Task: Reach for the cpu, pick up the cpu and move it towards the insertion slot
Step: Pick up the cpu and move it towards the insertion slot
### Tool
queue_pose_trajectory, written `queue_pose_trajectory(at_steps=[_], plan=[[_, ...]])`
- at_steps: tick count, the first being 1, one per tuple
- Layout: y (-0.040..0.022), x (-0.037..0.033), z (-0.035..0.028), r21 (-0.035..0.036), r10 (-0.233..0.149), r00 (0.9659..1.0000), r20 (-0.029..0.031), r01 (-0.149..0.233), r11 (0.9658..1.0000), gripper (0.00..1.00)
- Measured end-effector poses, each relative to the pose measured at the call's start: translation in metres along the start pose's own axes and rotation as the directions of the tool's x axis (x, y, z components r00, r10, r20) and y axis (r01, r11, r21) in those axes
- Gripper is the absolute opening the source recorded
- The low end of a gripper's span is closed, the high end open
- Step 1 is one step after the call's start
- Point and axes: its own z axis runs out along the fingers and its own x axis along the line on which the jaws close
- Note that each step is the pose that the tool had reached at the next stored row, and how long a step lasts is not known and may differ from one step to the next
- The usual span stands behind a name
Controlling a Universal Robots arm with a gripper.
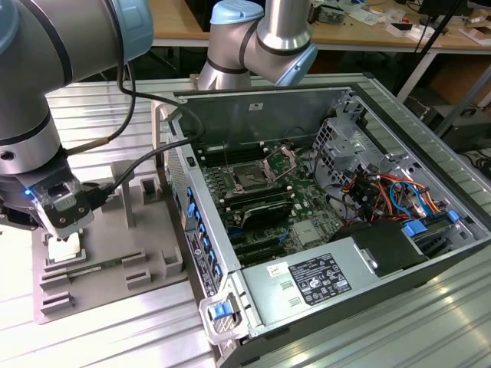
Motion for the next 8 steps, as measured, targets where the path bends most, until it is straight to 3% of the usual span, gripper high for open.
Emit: queue_pose_trajectory(at_steps=[8], plan=[[-0.0021, 0.0011, 0.0032, 0.0000, 0.000, 1.0000, 0.0000, 0.000, 1.0000, 0.11]])
